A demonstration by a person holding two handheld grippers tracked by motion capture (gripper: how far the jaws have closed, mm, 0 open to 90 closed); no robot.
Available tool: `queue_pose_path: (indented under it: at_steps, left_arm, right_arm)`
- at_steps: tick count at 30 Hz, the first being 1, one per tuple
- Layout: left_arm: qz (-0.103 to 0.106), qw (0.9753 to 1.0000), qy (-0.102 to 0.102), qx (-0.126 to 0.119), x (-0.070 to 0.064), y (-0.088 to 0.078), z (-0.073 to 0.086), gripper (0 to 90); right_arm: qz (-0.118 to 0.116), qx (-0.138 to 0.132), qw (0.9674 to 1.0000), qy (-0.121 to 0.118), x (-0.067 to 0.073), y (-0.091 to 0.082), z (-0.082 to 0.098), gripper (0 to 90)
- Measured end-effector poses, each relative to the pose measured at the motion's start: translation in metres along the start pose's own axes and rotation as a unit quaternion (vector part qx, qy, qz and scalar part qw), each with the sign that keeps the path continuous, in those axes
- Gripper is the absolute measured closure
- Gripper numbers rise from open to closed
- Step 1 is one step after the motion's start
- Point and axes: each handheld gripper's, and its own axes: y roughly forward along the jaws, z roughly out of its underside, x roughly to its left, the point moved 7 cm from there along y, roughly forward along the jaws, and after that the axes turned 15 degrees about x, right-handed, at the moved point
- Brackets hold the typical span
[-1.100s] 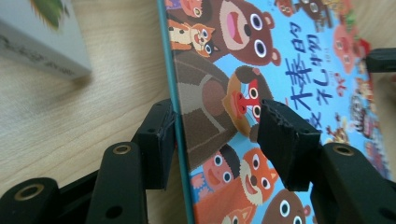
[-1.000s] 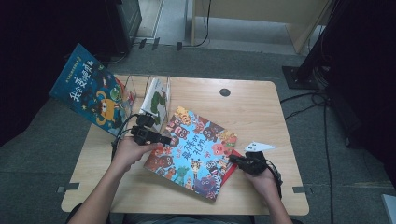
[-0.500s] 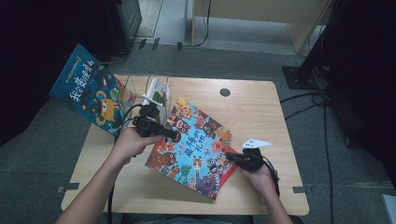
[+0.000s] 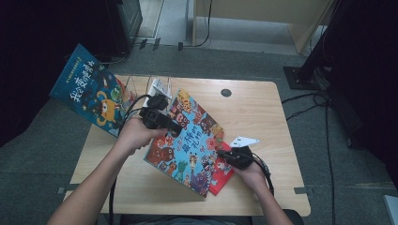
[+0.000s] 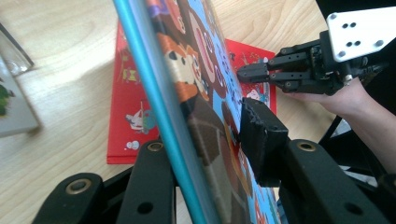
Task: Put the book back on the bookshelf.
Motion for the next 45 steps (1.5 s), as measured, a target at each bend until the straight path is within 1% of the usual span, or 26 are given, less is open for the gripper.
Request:
queue_pose_path:
  at_steps: [3,5,7,10,12,13,14,17,20,23,24,25,26,27,29,30,31,34,37,40,42,45]
  left_arm:
    - [0.000,1.0000,0.001,0.009,-0.002,-0.005,-0.003,69.2]
    - [-0.004,0.9999,-0.003,0.015,-0.003,-0.007,-0.005,70.0]
    - [0.000,0.9998,-0.007,0.020,-0.003,-0.007,-0.007,70.8]
    - [0.026,0.9994,-0.011,0.022,-0.001,-0.009,-0.010,74.6]
    - [0.032,0.9991,-0.012,0.024,0.001,-0.011,-0.012,75.7]
    - [0.034,0.9991,-0.012,0.025,0.001,-0.011,-0.012,76.3]
    - [0.037,0.9989,-0.015,0.025,0.003,-0.012,-0.013,76.7]
    - [0.044,0.9983,-0.021,0.032,0.003,-0.015,-0.016,78.4]
    - [0.044,0.9978,-0.026,0.042,0.002,-0.019,-0.018,80.3]
    - [0.030,0.9975,-0.032,0.055,-0.001,-0.025,-0.017,81.0]
    - [0.024,0.9976,-0.030,0.058,-0.002,-0.027,-0.016,81.1]
    - [0.022,0.9977,-0.029,0.058,-0.003,-0.031,-0.014,81.2]
    - [0.019,0.9978,-0.028,0.057,-0.004,-0.033,-0.013,81.3]
    - [0.012,0.9981,-0.024,0.056,-0.004,-0.036,-0.011,81.3]
    - [-0.001,0.9983,-0.018,0.055,-0.005,-0.041,-0.006,81.2]
    - [-0.006,0.9984,-0.020,0.052,-0.004,-0.044,-0.004,81.2]
    - [-0.008,0.9984,-0.020,0.053,-0.003,-0.046,-0.001,81.1]
    - [-0.007,0.9986,-0.027,0.046,0.003,-0.056,0.010,81.1]
    - [-0.002,0.9987,-0.036,0.036,0.010,-0.067,0.022,81.1]
    - [-0.004,0.9986,-0.044,0.029,0.016,-0.076,0.032,81.0]
    - [-0.008,0.9985,-0.049,0.025,0.019,-0.081,0.039,80.9]
    - [-0.011,0.9982,-0.053,0.024,0.025,-0.089,0.051,80.8]
  right_arm:
    - [0.006,0.000,0.9999,-0.012,0.003,0.004,-0.005,90.0]
    - [0.015,0.001,0.9996,-0.023,0.005,0.006,-0.007,90.0]
    - [0.018,0.003,0.9995,-0.026,0.006,0.008,-0.010,89.8]
    - [0.021,0.004,0.9994,-0.027,0.005,0.010,-0.014,84.3]
    - [0.019,0.003,0.9995,-0.025,0.004,0.010,-0.015,79.1]
    - [0.022,0.002,0.9994,-0.026,0.002,0.010,-0.016,73.6]
    - [0.024,0.002,0.9994,-0.026,0.002,0.010,-0.016,71.0]
    - [0.036,0.008,0.9987,-0.034,0.000,0.008,-0.016,69.4]
    - [0.042,0.008,0.9985,-0.033,-0.003,0.003,-0.014,69.1]
    - [0.046,0.002,0.9988,-0.019,-0.009,-0.004,-0.012,69.0]
    - [0.045,0.003,0.9989,-0.014,-0.010,-0.006,-0.011,69.0]
    - [0.043,0.003,0.9990,-0.008,-0.011,-0.006,-0.010,68.9]
    - [0.042,0.002,0.9991,-0.009,-0.012,-0.007,-0.010,68.8]
    - [0.040,0.004,0.9991,-0.007,-0.012,-0.007,-0.009,68.5]
    - [0.037,0.007,0.9992,-0.010,-0.010,-0.005,-0.009,66.5]
    - [0.039,0.008,0.9991,-0.015,-0.010,-0.004,-0.009,64.7]
    - [0.037,0.009,0.9992,-0.014,-0.008,-0.003,-0.009,62.8]
    - [0.042,0.012,0.9988,-0.021,-0.008,0.000,-0.009,58.4]
    - [0.043,0.014,0.9988,-0.018,-0.009,0.001,-0.009,57.1]
    - [0.042,0.014,0.9989,-0.018,-0.008,0.002,-0.009,55.8]
    - [0.044,0.012,0.9988,-0.021,-0.008,0.003,-0.010,55.1]
    - [0.043,0.010,0.9987,-0.025,-0.007,0.004,-0.010,52.5]
